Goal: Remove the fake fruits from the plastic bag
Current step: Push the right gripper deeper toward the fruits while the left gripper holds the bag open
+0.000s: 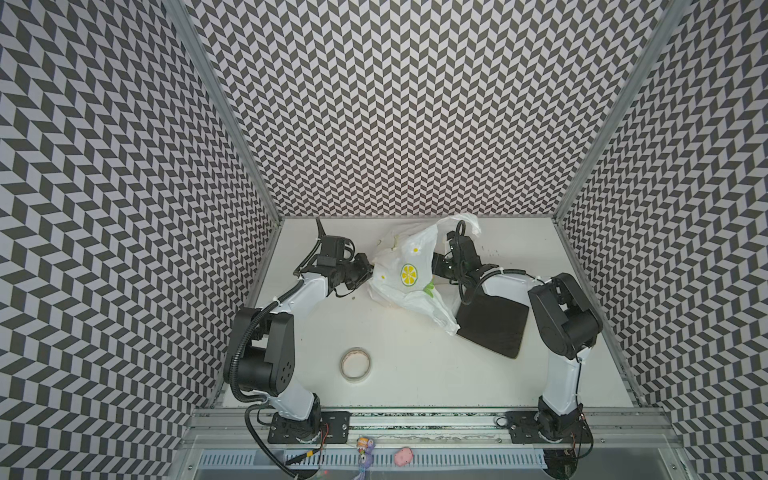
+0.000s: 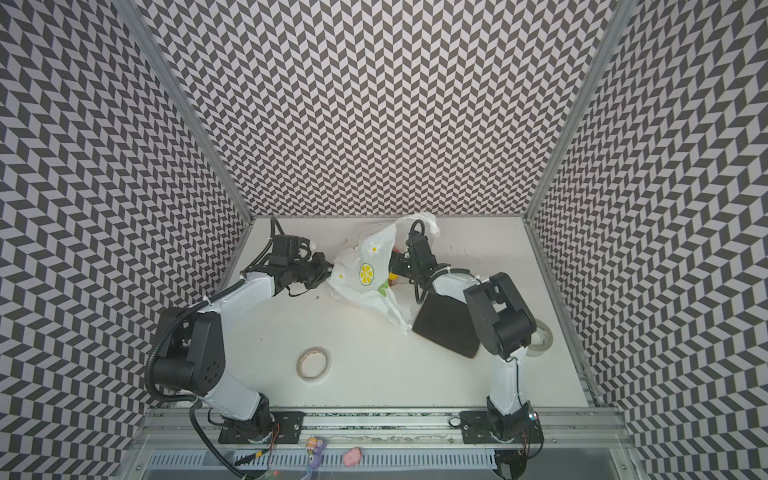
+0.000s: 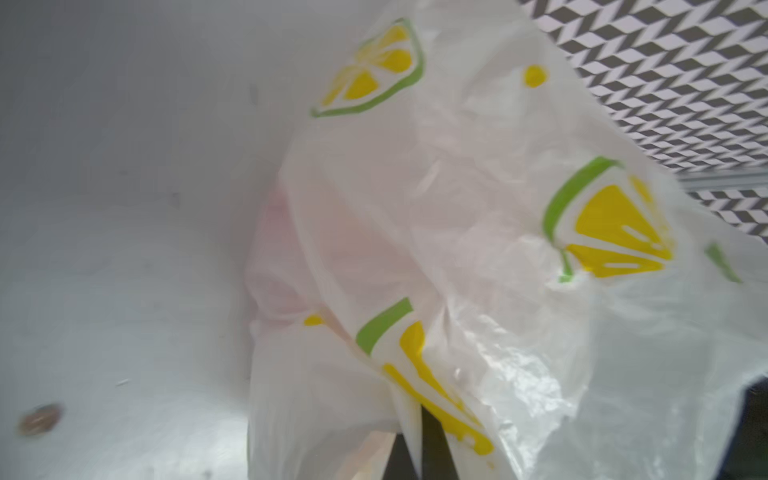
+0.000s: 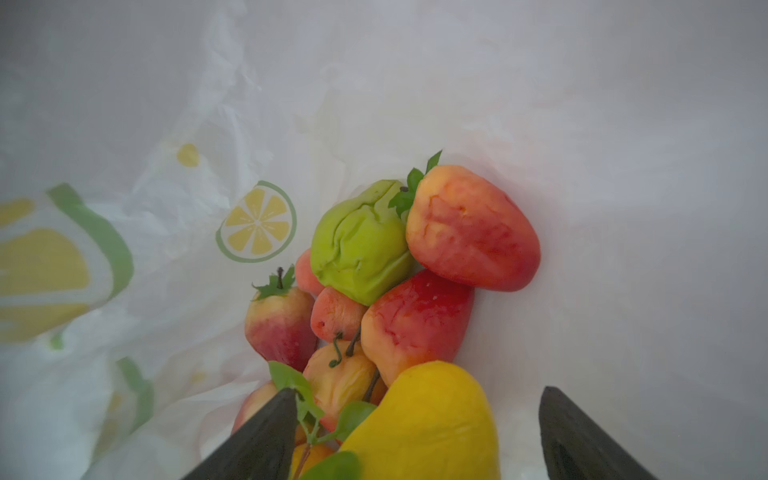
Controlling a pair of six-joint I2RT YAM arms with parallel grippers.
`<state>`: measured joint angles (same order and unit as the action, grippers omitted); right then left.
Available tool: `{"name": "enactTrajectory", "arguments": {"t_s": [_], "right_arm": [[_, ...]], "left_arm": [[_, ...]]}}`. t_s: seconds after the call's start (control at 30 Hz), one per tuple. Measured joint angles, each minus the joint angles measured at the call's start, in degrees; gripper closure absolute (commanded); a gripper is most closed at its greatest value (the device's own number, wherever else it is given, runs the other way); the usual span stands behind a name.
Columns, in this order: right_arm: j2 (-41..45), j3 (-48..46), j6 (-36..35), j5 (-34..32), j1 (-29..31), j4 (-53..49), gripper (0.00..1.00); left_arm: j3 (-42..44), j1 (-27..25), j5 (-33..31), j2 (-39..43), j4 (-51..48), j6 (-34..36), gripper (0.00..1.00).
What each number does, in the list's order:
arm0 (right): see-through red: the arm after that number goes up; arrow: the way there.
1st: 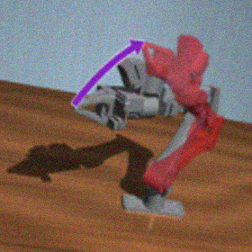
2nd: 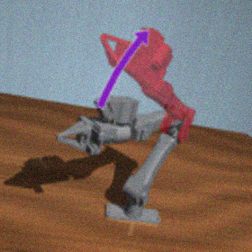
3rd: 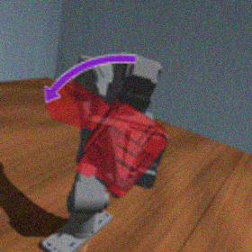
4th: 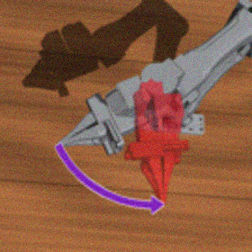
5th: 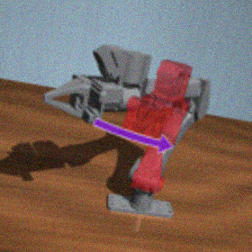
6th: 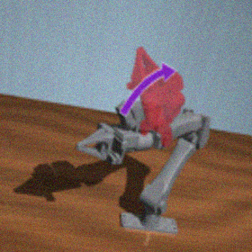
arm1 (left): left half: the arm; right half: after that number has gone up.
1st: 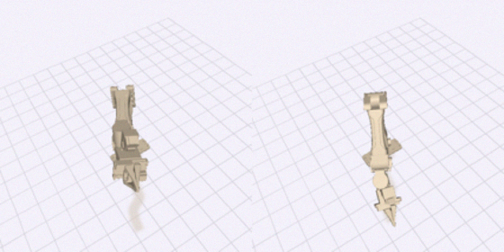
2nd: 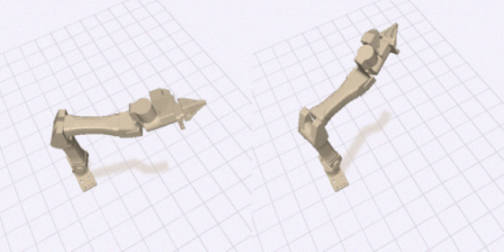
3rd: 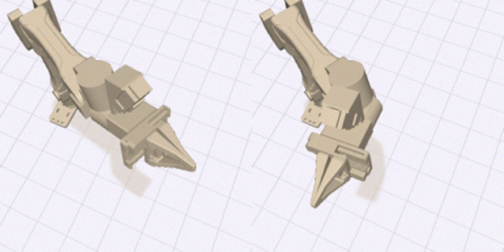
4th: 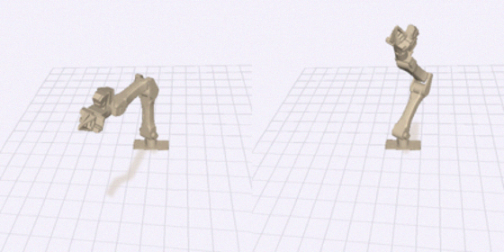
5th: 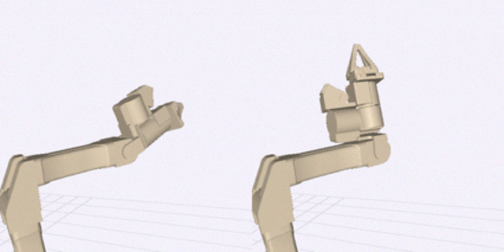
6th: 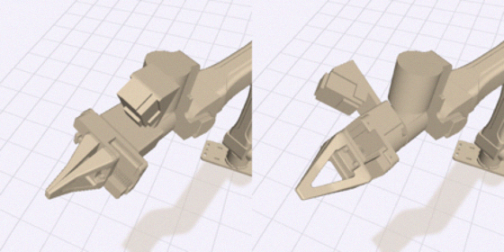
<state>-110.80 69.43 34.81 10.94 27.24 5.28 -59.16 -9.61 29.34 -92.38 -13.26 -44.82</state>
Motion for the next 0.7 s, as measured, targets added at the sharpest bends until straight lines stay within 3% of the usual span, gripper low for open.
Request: {"name": "enactTrajectory", "arguments": {"t_s": [0.4,0.7], "right_arm": [[2.56,-0.2,-4.98,-2.21,0.72,-5.29,0.21],[-3.37,6.29,-4.48,-6.95,1.64,-9.14,0.32]], "left_arm": [[3.82,0.22,-5.55,-0.24,-0.17,4.35,1.0],[4.17,-1.42,-5.84,-0.2,0.02,5.97,1.0]]}}
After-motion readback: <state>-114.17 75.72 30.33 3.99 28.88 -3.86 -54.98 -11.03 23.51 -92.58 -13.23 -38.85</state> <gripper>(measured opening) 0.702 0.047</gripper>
